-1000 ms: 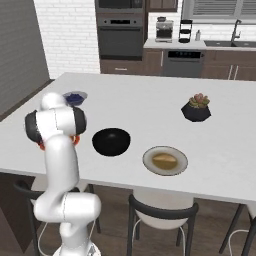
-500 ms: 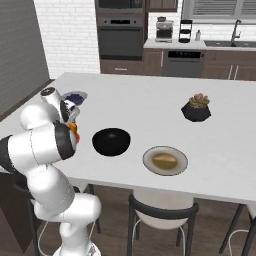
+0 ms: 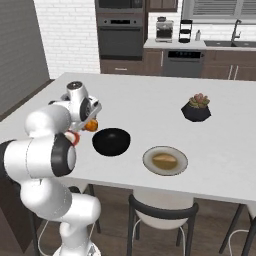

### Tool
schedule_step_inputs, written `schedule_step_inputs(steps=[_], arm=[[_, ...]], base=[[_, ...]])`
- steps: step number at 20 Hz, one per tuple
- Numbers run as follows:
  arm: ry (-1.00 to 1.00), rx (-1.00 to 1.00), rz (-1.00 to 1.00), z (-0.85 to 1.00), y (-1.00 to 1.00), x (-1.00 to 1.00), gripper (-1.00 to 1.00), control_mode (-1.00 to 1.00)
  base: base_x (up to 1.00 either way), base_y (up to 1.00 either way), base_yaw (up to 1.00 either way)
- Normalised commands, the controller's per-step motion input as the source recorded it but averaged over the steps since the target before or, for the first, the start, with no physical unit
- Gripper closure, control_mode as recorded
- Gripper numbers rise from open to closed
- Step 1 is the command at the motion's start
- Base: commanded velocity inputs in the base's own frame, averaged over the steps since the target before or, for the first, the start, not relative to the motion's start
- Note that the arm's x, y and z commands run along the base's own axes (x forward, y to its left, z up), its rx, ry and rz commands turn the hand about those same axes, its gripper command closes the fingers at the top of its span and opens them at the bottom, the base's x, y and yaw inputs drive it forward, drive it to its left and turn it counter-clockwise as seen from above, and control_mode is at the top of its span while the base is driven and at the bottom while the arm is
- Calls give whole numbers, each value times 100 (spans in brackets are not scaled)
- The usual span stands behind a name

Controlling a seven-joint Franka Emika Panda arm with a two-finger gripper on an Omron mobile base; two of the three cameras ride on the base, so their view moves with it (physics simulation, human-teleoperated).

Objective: Pick the chicken drumstick and sweet potato from their plates and place them in the bowl. Then put the bowl in the fridge.

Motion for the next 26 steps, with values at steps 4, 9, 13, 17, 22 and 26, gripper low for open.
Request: schedule_step_inputs(steps=[4, 9, 13, 17, 22, 26], arm=[[0, 0, 0, -20, -54, 2, 100, -100], [0, 0, 0, -56, -12, 15, 100, -100], [0, 0, 0, -47, -26, 1, 100, -100], [0, 0, 0, -19, -41, 5, 100, -100], [2, 0, 0, -8, -32, 15, 100, -100], [0, 0, 0, -17, -15, 37, 100, -100]], base=[[0, 0, 0], [0, 0, 0], [0, 0, 0], [0, 0, 0], [0, 0, 0], [0, 0, 0]])
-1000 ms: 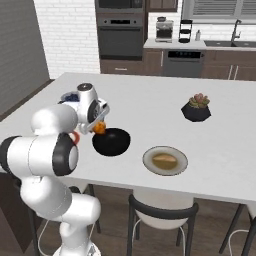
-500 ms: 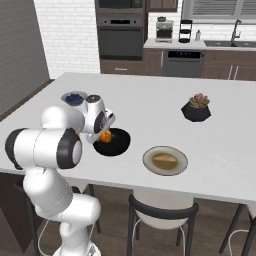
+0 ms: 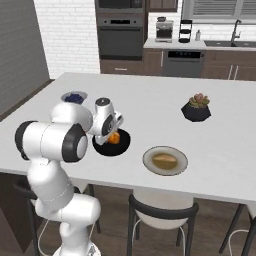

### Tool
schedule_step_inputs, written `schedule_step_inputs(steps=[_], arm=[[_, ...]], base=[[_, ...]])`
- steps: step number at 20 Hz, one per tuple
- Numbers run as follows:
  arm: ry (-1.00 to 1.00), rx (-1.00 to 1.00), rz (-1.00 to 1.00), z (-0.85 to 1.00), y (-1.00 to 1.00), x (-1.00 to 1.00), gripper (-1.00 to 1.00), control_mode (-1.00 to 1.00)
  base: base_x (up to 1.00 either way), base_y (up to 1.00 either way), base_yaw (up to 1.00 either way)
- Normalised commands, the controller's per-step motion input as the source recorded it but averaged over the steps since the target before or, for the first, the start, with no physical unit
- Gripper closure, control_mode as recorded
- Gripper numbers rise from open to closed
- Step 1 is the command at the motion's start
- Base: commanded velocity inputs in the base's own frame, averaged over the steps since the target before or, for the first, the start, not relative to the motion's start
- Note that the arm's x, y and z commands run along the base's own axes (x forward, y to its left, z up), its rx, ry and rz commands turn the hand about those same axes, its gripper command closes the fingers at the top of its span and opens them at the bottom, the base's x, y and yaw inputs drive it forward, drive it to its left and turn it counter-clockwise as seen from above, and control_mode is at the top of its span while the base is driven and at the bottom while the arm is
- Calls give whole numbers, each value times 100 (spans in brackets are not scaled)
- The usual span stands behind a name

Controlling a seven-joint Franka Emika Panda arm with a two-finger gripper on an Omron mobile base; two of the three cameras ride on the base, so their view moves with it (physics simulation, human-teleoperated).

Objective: Pick the chicken drumstick and sweet potato from their plates and place them in the bowl. Then put the bowl in the fridge.

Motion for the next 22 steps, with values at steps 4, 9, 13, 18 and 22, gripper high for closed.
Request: schedule_step_inputs(steps=[4, 9, 13, 18, 22], arm=[[3, 1, 0, -29, 10, 29, 100, -100], [3, 0, 0, -22, 1, 8, 100, -100], [1, 0, 0, -7, 0, 0, -100, -100], [6, 0, 0, 0, 0, 0, -100, -100], [16, 6, 0, 6, 0, 4, -100, -100]], base=[[0, 0, 0], [0, 0, 0], [0, 0, 0], [0, 0, 0], [0, 0, 0]])
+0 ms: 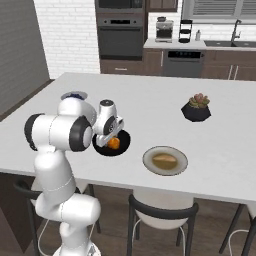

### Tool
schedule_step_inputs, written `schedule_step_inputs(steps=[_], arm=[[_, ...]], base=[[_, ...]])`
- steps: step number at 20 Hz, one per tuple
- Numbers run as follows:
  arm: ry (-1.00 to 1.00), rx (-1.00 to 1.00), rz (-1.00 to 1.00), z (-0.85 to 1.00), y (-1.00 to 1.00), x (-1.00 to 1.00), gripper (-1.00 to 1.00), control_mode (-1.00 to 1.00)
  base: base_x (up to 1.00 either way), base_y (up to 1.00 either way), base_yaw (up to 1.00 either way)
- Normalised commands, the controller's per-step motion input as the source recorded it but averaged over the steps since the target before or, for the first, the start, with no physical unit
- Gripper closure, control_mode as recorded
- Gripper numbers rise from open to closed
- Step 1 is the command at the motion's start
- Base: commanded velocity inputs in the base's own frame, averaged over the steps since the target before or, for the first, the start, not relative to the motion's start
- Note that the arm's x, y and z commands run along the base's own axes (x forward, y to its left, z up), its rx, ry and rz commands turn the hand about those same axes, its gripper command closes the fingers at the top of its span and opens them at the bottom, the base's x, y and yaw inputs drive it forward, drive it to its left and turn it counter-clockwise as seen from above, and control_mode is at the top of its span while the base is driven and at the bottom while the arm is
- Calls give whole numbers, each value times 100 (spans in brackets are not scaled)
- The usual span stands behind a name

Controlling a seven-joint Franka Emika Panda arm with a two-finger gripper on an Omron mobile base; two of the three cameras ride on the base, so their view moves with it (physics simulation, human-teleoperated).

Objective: Pick the chicken drumstick and sweet potato from their plates and place them in the bowl. Then put the bowl in the fridge.

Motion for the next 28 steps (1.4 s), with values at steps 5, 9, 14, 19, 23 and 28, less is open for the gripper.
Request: schedule_step_inputs(steps=[5, 9, 14, 19, 23, 28], arm=[[10, 8, 0, 32, 0, 0, -100, -100], [5, 5, 0, 53, -1, 0, -100, -100], [7, 1, -5, 69, -75, -41, -100, -100], [6, -2, -11, 18, -99, -90, -100, -100], [4, -3, -5, 0, -100, -71, -100, -100], [13, -10, -2, 0, -97, -11, -100, -100]], base=[[0, 0, 0], [0, 0, 0], [0, 0, 0], [0, 0, 0], [0, 0, 0], [0, 0, 0]])
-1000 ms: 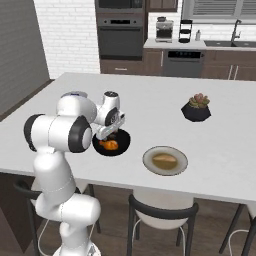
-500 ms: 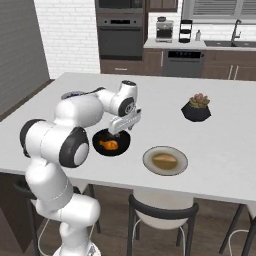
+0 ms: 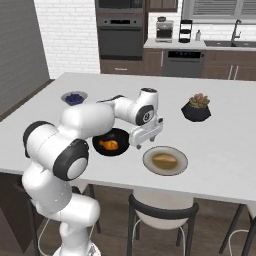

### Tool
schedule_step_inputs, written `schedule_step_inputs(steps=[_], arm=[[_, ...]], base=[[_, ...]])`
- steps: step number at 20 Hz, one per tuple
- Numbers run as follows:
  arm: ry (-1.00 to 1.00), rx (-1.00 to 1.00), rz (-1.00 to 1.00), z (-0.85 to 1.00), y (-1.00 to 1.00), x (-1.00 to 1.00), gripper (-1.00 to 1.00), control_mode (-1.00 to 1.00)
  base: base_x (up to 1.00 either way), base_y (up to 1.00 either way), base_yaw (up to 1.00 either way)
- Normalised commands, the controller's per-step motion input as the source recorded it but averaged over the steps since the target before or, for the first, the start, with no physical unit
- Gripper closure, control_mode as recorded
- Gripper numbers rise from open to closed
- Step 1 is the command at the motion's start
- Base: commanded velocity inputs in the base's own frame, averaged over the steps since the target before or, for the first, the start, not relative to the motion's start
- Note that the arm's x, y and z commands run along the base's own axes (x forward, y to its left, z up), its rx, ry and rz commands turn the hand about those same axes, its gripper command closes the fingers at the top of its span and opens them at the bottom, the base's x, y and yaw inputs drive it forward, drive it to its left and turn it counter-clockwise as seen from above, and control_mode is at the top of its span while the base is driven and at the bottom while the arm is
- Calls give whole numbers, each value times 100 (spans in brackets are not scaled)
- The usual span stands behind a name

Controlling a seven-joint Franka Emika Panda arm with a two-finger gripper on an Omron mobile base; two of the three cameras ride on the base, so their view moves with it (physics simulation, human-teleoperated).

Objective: Pick the chicken drumstick and sweet potato from their plates and place them in the bowl. Then put the bowl in the fridge.

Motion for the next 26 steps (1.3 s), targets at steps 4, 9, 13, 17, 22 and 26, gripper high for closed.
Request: schedule_step_inputs(steps=[4, 9, 13, 17, 22, 26], arm=[[6, -20, 0, -6, -48, -5, -100, -100], [0, -16, 0, 0, -27, 8, -100, -100], [0, -1, 0, -9, -15, 0, -100, -100], [0, 0, 3, -43, -13, 13, -100, -100], [0, 0, 7, -38, -3, 37, -100, -100], [0, 0, 9, -33, -1, 32, -100, -100]], base=[[0, 0, 0], [0, 0, 0], [0, 0, 0], [0, 0, 0], [0, 0, 0], [0, 0, 0]])
